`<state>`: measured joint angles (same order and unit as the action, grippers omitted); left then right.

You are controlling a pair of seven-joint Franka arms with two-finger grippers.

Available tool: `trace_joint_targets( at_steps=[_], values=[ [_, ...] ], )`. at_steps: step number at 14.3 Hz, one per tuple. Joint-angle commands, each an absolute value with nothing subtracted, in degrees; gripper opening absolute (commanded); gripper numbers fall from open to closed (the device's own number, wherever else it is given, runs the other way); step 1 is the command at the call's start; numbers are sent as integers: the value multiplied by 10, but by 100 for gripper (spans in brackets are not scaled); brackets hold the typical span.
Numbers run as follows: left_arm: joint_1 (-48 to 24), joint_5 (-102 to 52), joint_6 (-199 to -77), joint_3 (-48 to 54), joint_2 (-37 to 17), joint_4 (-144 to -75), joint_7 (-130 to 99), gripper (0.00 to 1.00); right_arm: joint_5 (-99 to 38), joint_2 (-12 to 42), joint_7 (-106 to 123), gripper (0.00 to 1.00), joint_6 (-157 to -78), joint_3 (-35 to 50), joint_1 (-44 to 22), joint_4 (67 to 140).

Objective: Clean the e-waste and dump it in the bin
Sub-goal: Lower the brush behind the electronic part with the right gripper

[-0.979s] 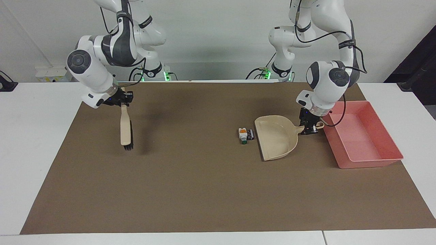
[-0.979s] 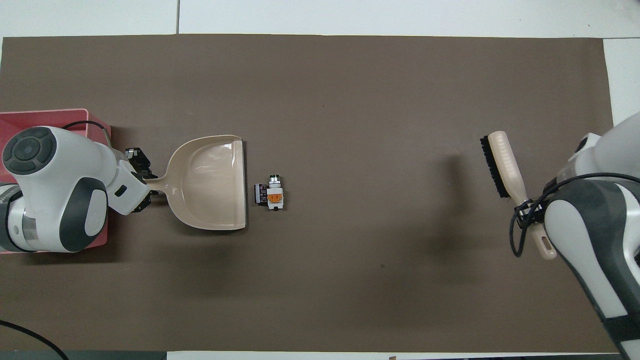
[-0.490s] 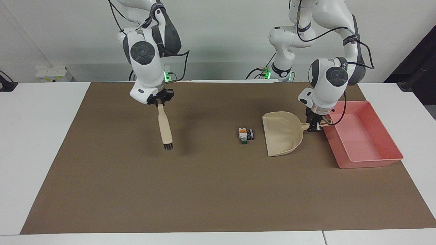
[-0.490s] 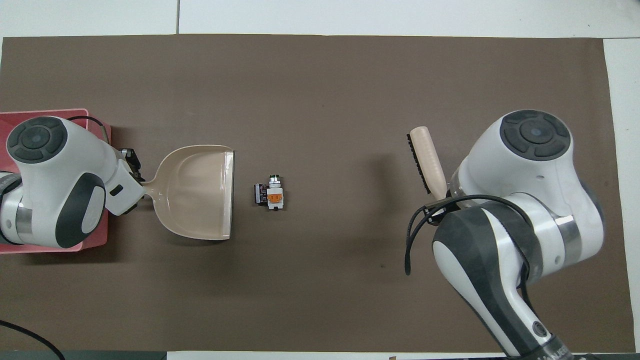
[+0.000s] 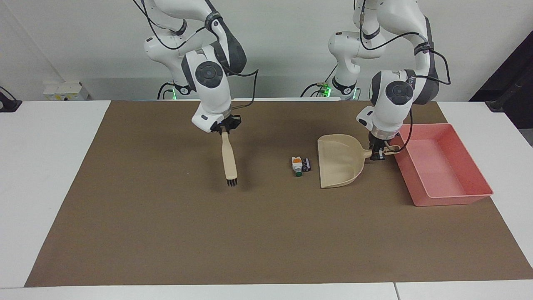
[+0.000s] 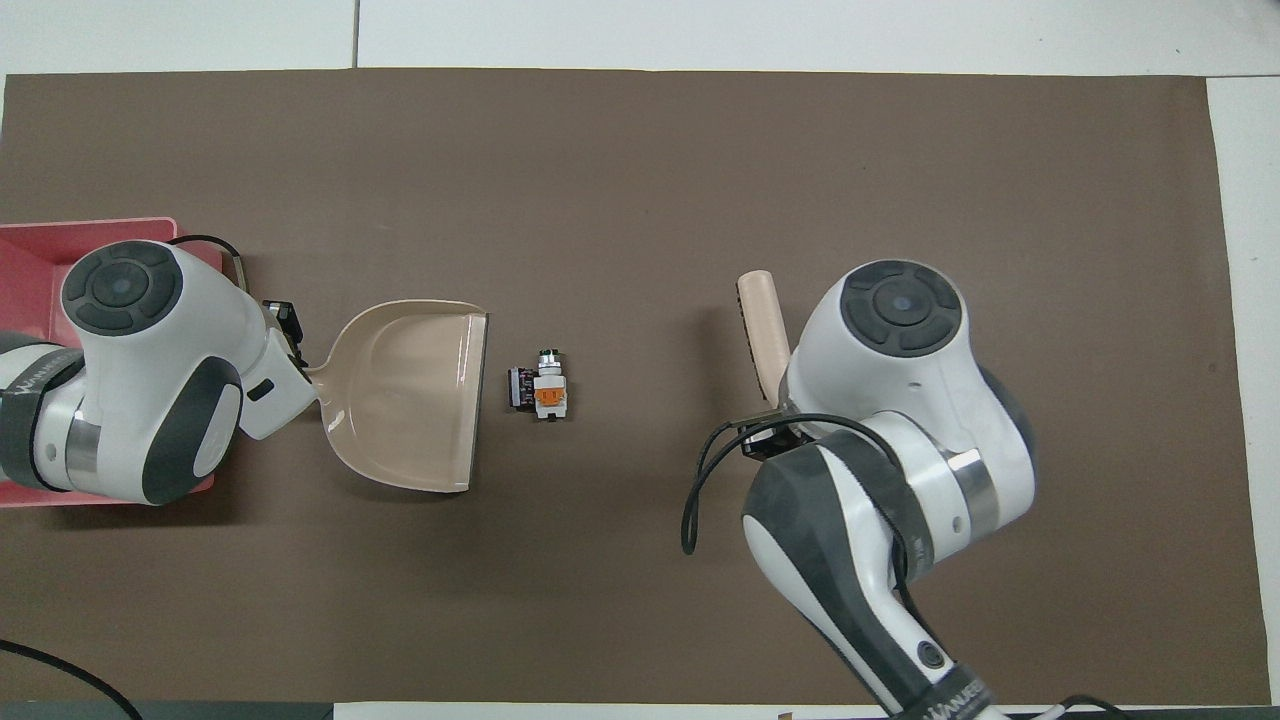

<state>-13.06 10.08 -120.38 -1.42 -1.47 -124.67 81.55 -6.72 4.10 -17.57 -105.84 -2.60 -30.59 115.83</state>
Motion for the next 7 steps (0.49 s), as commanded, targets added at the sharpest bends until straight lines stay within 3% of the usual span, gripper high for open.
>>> trace_joint_targets(
  at_steps=[1,7],
  values=[
    [-134,110,-1214,-17,10,-1278,817,0,-95,52,-181,0,-1060,-28,-320,1152],
    [-128,110,-1216,-17,12,-1281,817,0,-95,68,-255,0,-1093,-27,-380,1152]
  ],
)
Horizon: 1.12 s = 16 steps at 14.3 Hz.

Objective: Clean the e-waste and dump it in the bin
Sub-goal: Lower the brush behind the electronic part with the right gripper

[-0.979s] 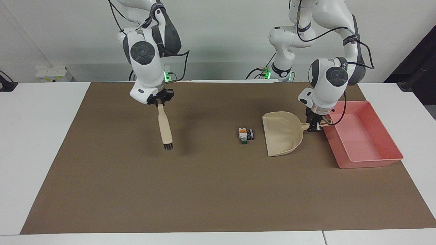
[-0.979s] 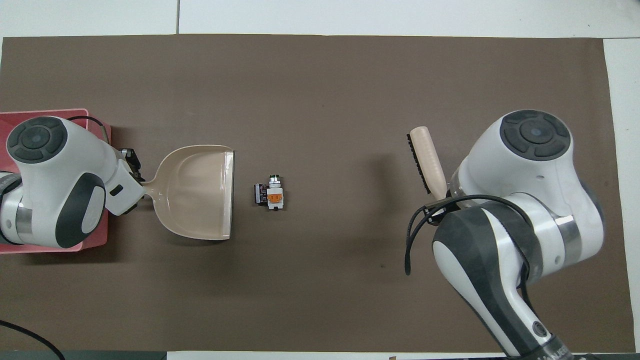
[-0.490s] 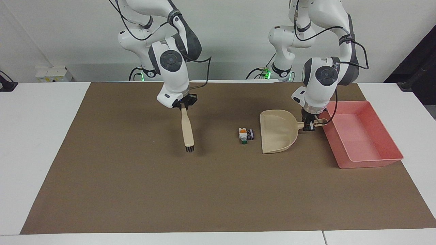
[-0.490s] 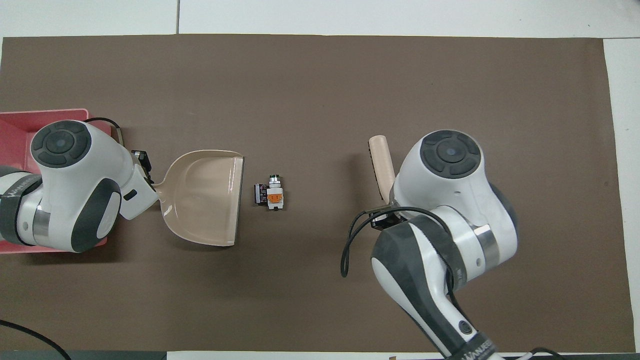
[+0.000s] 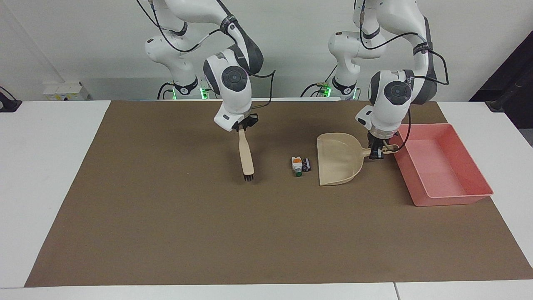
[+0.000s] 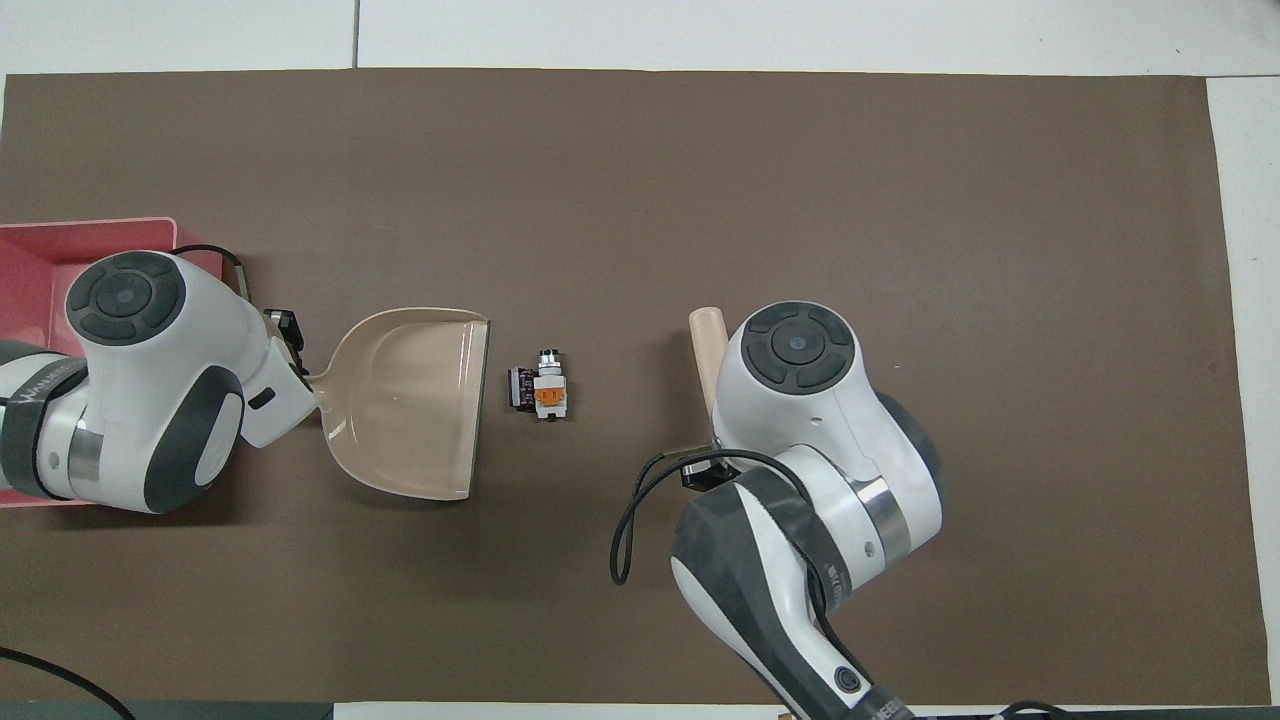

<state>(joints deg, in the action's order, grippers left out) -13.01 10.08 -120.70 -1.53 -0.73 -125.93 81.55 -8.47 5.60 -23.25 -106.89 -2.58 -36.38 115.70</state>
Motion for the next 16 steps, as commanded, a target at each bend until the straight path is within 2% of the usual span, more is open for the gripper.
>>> trace_joint_targets(
  at_steps=[1,6,16],
  values=[
    [-128,110,-1216,-17,12,-1281,817,0,-97,87,-261,0,-1112,-27,-386,1146],
    [-128,110,-1216,-17,12,-1281,817,0,-117,142,-308,0,-1121,-24,-424,1093],
    [-128,110,-1217,-17,12,-1281,816,0,-180,174,-338,0,-1172,-19,-450,1085]
  ],
)
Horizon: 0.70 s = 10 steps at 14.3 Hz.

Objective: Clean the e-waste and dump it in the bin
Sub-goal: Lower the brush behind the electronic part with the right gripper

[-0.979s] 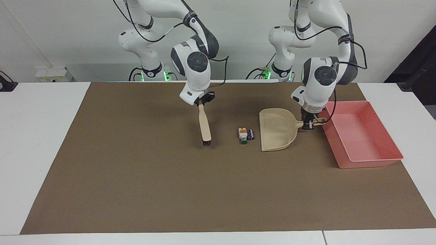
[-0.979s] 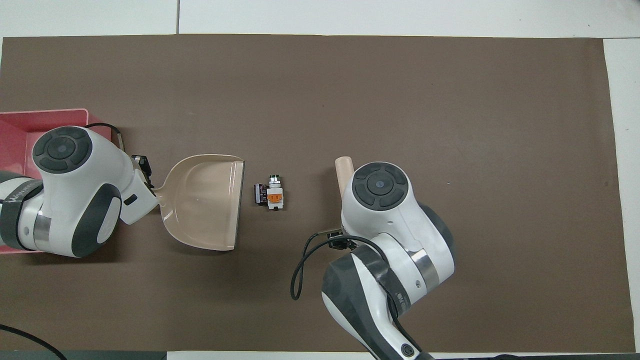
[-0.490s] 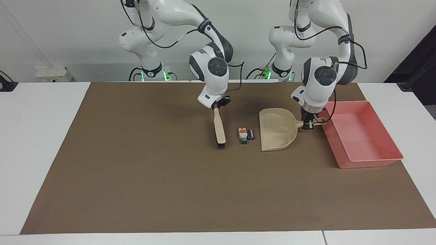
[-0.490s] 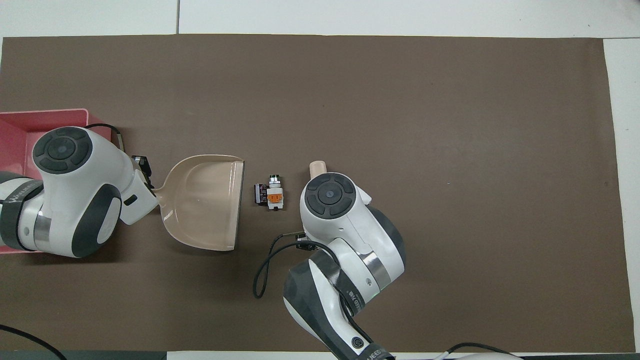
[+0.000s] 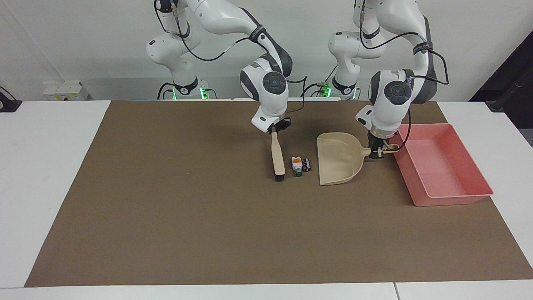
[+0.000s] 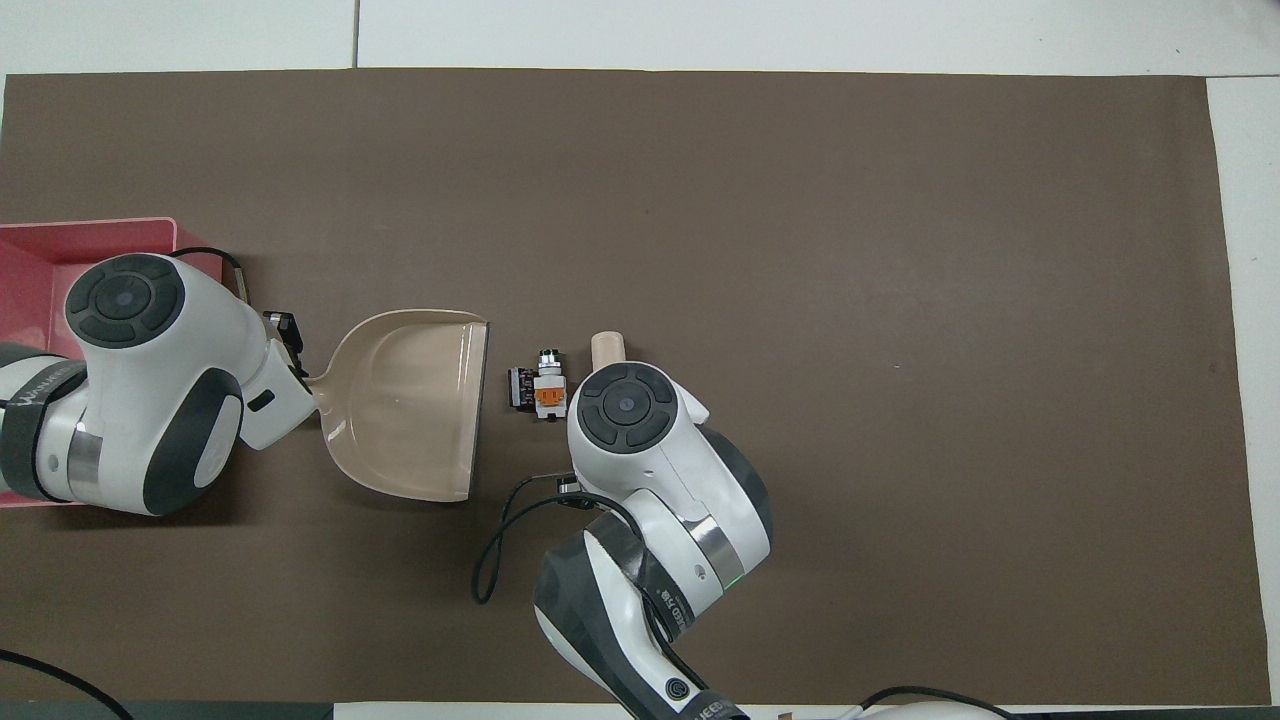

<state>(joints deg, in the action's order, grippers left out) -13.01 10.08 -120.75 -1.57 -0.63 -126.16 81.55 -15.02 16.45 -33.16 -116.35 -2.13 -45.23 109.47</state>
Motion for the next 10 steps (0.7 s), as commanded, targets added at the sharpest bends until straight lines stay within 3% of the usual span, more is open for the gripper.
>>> trace_joint_targets(
  at_steps=[1,10],
  values=[
    [-128,110,-1217,-17,12,-1282,816,0,-190,182,-338,0,-1174,-18,-451,1083],
    [-135,110,-1224,-16,11,-1278,815,1,-209,204,-341,0,-1200,-13,-470,1058]
  ],
)
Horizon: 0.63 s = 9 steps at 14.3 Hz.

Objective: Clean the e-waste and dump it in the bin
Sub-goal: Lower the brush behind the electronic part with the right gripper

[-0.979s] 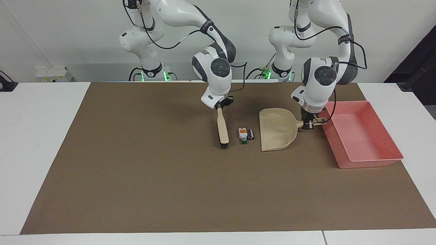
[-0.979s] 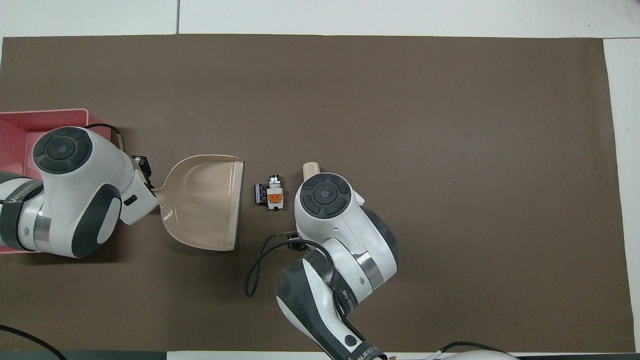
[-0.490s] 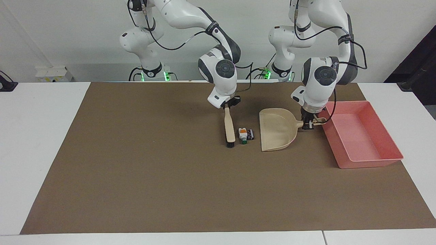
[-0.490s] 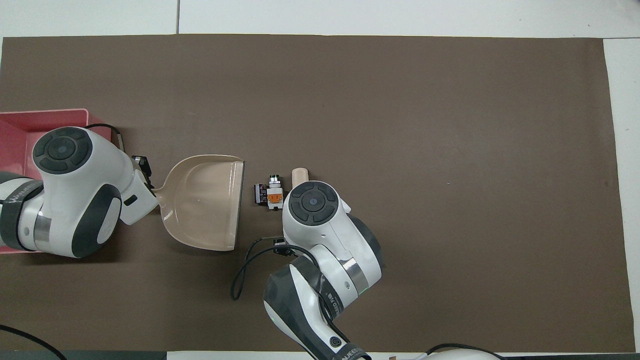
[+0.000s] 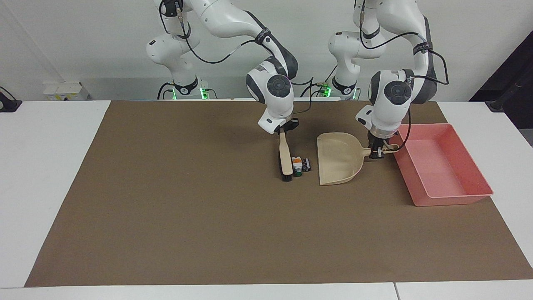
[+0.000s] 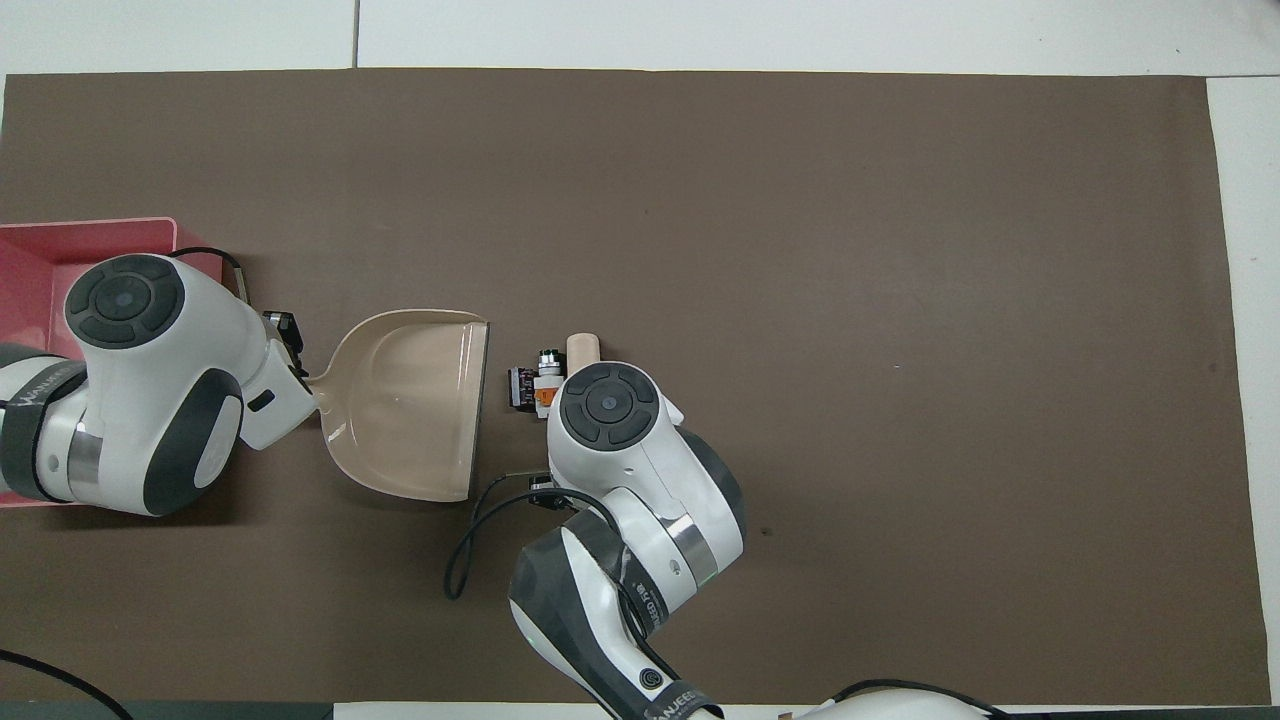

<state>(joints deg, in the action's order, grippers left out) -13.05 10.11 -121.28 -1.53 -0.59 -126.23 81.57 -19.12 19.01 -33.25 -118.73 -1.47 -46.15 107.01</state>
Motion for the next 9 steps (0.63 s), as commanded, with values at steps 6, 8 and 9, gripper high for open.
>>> trace_joint_targets(
  at_steps=[6,8,9],
  values=[
    [-133,110,-1233,-16,11,-1282,813,1,-227,251,-395,0,-1208,-13,-503,996],
    [-132,110,-1234,-16,11,-1282,813,1,-229,282,-423,0,-1208,-13,-512,959],
    [-132,110,-1234,-16,11,-1283,813,2,-229,293,-428,0,-1208,-13,-512,943]
  ],
)
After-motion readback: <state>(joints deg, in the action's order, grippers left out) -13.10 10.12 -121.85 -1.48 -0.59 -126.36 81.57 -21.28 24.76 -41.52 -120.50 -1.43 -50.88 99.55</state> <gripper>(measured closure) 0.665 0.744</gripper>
